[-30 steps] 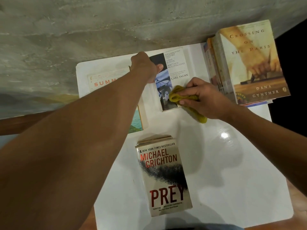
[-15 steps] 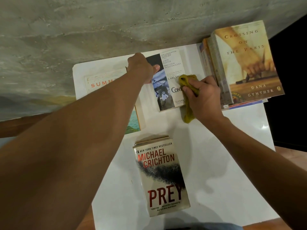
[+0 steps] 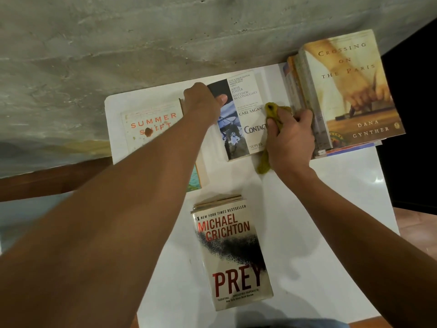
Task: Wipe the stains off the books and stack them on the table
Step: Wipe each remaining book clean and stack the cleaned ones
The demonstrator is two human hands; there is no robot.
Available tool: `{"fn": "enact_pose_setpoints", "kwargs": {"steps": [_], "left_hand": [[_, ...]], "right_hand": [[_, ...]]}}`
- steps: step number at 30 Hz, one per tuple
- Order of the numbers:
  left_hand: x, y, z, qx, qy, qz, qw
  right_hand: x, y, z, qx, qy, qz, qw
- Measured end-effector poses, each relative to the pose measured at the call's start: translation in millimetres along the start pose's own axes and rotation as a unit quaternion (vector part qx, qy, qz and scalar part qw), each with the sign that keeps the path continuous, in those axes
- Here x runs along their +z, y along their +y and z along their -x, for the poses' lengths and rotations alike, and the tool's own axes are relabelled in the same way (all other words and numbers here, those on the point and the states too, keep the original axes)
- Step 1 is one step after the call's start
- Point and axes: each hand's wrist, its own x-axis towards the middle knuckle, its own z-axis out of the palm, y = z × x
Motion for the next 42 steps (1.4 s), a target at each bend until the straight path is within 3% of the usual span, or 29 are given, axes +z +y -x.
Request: {"fn": "enact_pose_setpoints", "kwargs": {"steps": [6,11,18,23,29,36,40,42], "left_hand": [[30,-4,34,-0.097,0.025,0.125,0.987],[33,0,48,-0.154,0.016,0.181,0.971],[37,0,58,-0.149,0.003,0.221,0.964],[41,2,63,-0.167,-0.031,0.253,0.952],[46,10,72,-0.144,-0.029,0.217,0.965],[49,0,89,-0.119,0.084,0.223,0.964],[36,-2,117,-0.107,0.122,0.274,0.948],[24,2,134,-0.092,0.143,0.314,0.934]], "right_hand": [[5,-3,5,0.008,0.008,0.05,0.999],[9,1,9,0.015,0.025,-0.004,1.0],[13,2,11,0.006,0.013,-0.022,1.0],[7,9,8,0.036,-0.024,-0.127,0.991],[4,12,14,0.044,-0.039,-0.171,0.984],[-18,23,26,0.003,-0.07,-0.139,0.988],[-34,29,39,-0.014,-0.058,-0.199,0.978],[-52,28,43,-0.002,-0.059,-0.28,0.958]]}}
